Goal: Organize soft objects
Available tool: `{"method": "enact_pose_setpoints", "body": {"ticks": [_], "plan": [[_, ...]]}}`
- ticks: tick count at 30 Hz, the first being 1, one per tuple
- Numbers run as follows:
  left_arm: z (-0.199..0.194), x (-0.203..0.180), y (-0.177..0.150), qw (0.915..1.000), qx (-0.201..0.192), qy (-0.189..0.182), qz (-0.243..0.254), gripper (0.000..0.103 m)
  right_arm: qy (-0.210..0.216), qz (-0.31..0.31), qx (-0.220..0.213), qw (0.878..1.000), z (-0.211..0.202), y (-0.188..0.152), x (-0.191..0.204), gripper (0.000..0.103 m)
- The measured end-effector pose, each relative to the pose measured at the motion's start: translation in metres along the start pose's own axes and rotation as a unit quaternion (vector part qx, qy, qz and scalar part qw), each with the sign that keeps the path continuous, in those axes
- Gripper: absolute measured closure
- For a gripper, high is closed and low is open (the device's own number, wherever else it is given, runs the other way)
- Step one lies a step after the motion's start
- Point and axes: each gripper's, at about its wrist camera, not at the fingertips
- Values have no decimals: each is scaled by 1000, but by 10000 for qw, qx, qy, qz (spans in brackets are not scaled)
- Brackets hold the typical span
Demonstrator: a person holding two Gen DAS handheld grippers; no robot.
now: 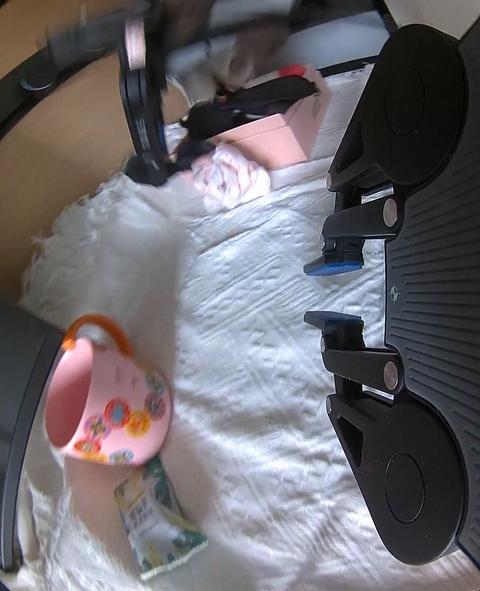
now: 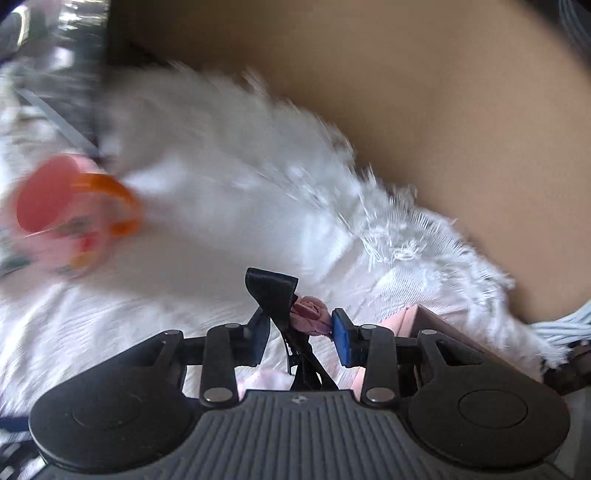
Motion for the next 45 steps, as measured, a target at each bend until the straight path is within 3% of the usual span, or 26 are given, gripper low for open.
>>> {"method": "enact_pose_setpoints", "body": {"ticks": [3, 6, 11, 15, 20, 24, 28, 33, 36, 39, 41, 43, 44, 45], "plan": [[7, -11, 2, 9998, 102, -99, 156, 80, 286, -227, -358, 9987, -49, -29, 12, 67], [11, -19, 3, 9994, 152, -137, 276, 80, 468, -193, -354, 9981, -72, -64, 14, 67], [14, -15, 11, 9997, 81, 24, 228, 80, 337, -128, -167, 9992, -77, -135, 22, 67], [20, -20, 21, 9988, -25, -55, 481, 80, 45, -536, -213, 9983, -75, -191, 36, 67], [25, -34, 18, 9969, 34, -272, 737, 80, 1, -221, 98, 9997, -58, -216, 29, 62], [33, -47, 17, 9953, 157, -373, 882, 80, 128, 214, 117, 9996, -61, -212, 17, 52], [30, -55, 20, 9947, 83, -364, 954, 80, 496, 510, -312, 9970, -90, -208, 0, 40], [23, -45, 23, 9968, 51, -52, 795, 80, 638, 713, -762, 9925, -106, -171, -14, 39], [13, -39, 17, 9967, 87, 179, 781, 80, 521, 530, -613, 9953, -84, -129, -1, 39], [1, -37, 8, 9952, 91, 420, 877, 80, 475, 480, -332, 9972, -34, -93, 15, 39], [-6, -37, 3, 9947, 100, 483, 903, 80, 128, 392, -91, 9991, 4, -75, 25, 41], [-12, -35, -2, 9949, 104, 497, 869, 80, -77, 453, 206, 9987, 36, -64, 26, 55], [-14, -35, -4, 9950, 103, 490, 865, 80, -99, 556, 397, 9976, 46, -60, 24, 73], [-15, -35, -5, 9950, 104, 476, 867, 80, -84, 639, 515, 9966, 50, -59, 22, 85]]}}
Point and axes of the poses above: each gripper's, at about its wrist camera, not at the fingertips, and z roughly the way its jaws point, x to its left, y to its top, and after that the axes turned 11 degrees about z, right-handed
